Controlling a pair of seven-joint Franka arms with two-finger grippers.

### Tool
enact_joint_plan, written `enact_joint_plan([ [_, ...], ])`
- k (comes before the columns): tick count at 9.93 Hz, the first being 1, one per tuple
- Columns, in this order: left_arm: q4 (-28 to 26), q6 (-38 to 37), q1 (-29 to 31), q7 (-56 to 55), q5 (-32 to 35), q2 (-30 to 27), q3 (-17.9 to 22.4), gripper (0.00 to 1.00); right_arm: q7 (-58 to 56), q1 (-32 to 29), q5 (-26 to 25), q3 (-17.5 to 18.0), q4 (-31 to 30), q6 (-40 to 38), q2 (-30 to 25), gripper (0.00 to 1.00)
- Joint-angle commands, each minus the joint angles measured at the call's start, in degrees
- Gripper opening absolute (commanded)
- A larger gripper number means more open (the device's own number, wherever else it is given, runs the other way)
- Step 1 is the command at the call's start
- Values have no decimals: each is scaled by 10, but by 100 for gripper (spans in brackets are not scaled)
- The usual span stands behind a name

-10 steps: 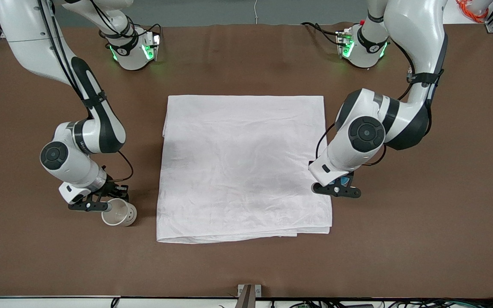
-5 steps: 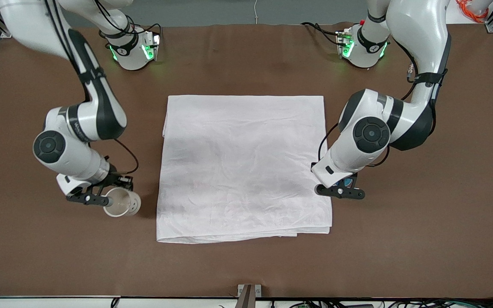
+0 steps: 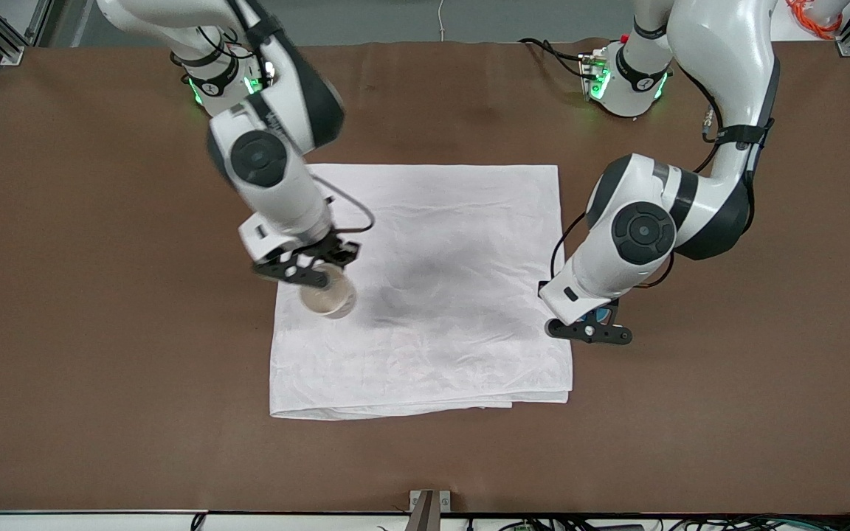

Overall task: Place blue cup into white mug on cloth
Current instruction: 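Carry the white mug onto the cloth center with the right gripper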

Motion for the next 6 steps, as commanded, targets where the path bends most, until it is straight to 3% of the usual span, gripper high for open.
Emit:
enact_joint_plan([
  [1,6,-16,5,6,2,-7,2,0,42,50,15,-7,10,68,38,0],
  [3,6,-16,4,-1,2,-7,2,0,66,91,11,-8,10,129,84,0],
  [6,6,-16,5,-2,0,-7,2,0,65,110,-3,-10,9,132,120,0],
])
